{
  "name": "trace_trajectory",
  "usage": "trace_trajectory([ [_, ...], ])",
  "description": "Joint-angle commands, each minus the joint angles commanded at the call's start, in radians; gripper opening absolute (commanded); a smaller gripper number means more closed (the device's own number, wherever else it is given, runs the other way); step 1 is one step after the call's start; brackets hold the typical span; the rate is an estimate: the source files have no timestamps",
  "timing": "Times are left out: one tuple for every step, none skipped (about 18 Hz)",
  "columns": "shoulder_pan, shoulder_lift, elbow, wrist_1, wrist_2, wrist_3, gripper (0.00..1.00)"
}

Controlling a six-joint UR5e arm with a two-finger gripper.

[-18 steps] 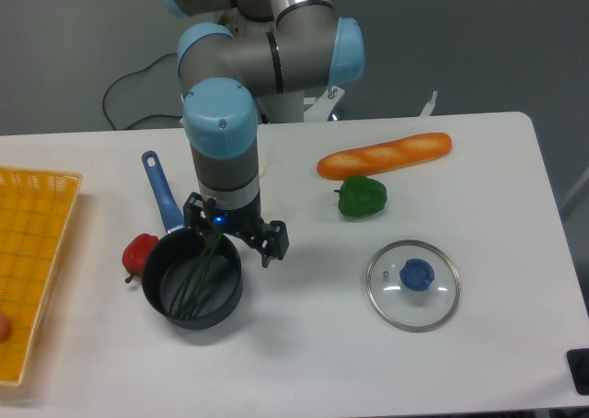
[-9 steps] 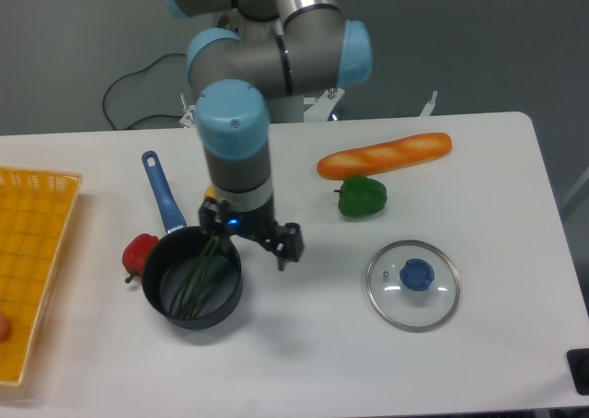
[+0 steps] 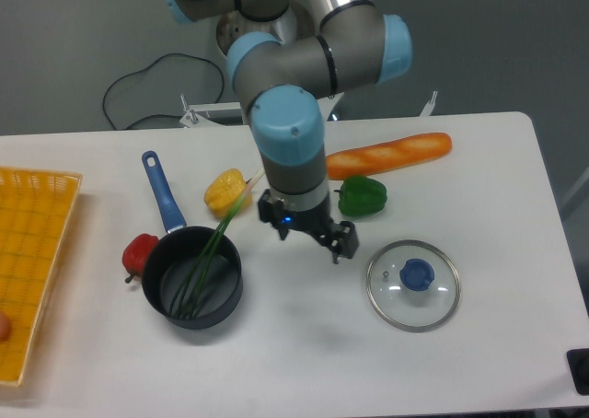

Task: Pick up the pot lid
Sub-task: 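Move the gripper over to the glass lid's blue knob, then lower the gripper onto the blue knob and close on it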

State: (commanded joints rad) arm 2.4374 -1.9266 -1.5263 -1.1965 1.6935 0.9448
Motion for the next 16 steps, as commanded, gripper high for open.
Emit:
trace_trajectory([
  [0.008, -0.017, 0.006, 0.002, 0.000, 0.012, 1.00],
  [0.012, -0.029, 0.012, 0.002, 0.000, 0.018, 1.00],
  [0.014, -0.038, 0.018, 0.003, -0.002, 0.022, 1.00],
  [0.028, -0.045, 0.018, 0.005, -0.005, 0.031, 1.00],
  [0.038, -0.051, 0.020, 0.006, -0.014, 0.044, 1.00],
  [0.049, -0.057, 0.021, 0.008, -0.021, 0.060, 1.00],
  [0.072, -0.063, 0.021, 0.008, -0.034, 0.071, 1.00],
  [0.093, -0.066, 0.021, 0.009, -0.044, 0.086, 1.00],
  [0.109, -0.068, 0.023, 0.011, -0.049, 0.122, 1.00],
  [0.115, -0.077, 0.026, 0.011, -0.040, 0.167, 1.00],
  [0.117, -0.087, 0.038, 0.009, -0.032, 0.210, 1.00],
  [0.126, -0.094, 0.046, 0.009, -0.032, 0.230, 1.00],
  [0.141, -0.098, 0.049, 0.009, -0.037, 0.236, 1.00],
  [0.146, -0.106, 0.052, 0.011, -0.037, 0.245, 1.00],
  [0.147, -0.118, 0.057, 0.011, -0.037, 0.273, 1.00],
  [0.149, -0.138, 0.063, 0.012, -0.034, 0.307, 1.00],
])
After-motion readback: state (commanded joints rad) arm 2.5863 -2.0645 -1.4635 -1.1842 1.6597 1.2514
